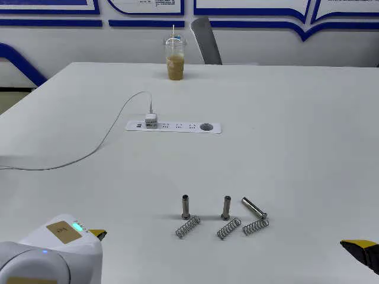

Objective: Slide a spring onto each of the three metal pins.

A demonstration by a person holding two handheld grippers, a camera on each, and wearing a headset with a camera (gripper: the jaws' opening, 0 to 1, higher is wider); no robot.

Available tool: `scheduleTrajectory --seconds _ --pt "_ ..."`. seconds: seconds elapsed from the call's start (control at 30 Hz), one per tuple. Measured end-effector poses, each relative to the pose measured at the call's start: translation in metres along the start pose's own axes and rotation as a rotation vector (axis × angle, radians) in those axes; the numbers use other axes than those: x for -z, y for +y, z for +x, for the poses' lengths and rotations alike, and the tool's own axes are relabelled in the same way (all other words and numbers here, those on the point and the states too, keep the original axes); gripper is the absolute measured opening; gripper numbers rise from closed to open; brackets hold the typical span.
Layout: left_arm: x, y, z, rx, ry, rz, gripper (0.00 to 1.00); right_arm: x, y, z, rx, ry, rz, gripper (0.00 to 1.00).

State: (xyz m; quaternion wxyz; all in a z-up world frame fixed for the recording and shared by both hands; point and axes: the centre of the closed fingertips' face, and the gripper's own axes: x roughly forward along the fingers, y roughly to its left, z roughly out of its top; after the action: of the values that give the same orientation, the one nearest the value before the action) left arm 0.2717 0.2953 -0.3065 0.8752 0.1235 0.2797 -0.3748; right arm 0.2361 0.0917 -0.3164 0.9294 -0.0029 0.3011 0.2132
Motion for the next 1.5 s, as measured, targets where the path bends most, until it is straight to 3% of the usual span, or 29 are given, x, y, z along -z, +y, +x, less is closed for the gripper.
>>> scheduleTrajectory --seconds 0.9,1.5 --pt "0.000 0.003 -0.002 -0.026 -0.007 -0.004 0.96 0.000 -0.004 -0.008 0.023 -0.024 0.016 0.92" --pt "-0.002 0.004 0.000 -0.027 -0.031 -0.041 0.94 0.000 -0.012 0.004 0.033 -0.023 0.037 0.81"
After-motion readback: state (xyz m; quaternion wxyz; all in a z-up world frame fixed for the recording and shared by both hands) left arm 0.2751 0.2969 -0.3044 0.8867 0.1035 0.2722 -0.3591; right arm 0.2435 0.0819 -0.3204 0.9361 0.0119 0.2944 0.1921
